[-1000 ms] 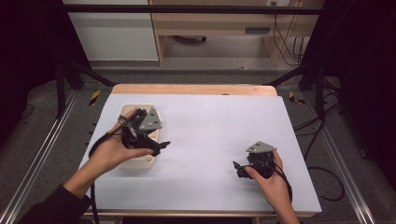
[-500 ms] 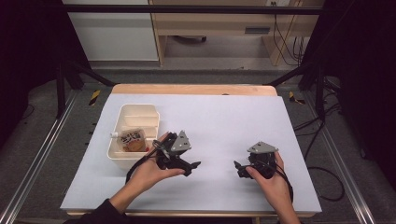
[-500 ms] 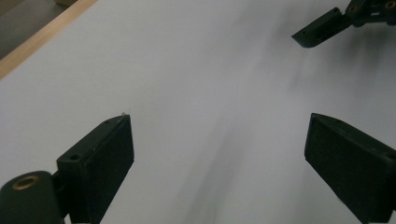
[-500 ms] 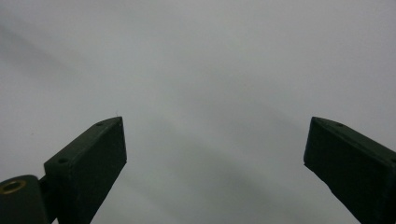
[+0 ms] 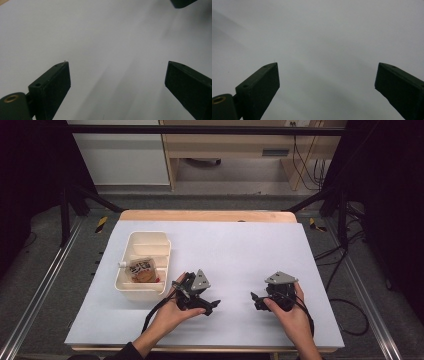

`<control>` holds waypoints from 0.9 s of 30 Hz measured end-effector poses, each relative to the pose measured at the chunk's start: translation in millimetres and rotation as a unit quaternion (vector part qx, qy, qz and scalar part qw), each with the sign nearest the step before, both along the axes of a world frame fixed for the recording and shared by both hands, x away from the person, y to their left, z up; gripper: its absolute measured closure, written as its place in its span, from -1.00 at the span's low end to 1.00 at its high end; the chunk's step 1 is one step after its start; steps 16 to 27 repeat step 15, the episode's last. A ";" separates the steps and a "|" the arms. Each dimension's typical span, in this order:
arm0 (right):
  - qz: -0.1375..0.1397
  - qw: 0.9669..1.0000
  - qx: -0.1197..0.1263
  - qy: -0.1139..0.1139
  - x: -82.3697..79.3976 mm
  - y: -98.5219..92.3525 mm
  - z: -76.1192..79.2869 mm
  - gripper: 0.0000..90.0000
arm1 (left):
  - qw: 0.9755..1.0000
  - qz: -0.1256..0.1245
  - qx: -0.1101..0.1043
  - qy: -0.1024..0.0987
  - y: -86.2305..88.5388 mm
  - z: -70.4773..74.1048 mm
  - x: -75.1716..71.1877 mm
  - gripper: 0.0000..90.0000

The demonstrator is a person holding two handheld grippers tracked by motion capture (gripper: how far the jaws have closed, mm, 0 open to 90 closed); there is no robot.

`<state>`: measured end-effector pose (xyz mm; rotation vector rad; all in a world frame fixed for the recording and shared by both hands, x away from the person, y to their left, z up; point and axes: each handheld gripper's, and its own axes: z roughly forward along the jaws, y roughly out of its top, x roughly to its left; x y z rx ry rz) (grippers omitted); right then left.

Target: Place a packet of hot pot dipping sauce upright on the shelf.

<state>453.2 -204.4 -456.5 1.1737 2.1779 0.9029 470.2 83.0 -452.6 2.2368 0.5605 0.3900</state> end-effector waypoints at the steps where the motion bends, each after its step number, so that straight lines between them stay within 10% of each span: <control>1: 0.000 1.000 0.000 0.000 0.0 0.0 0.0 -0.86 | 1.000 0.007 0.007 -0.001 0.8 -2.0 1.0 -0.87; 27: 0.006 1.000 -0.001 0.003 0.7 2.4 -1.6 -0.86 | 0.999 0.027 0.022 -0.001 16.1 -12.6 -5.9 -0.90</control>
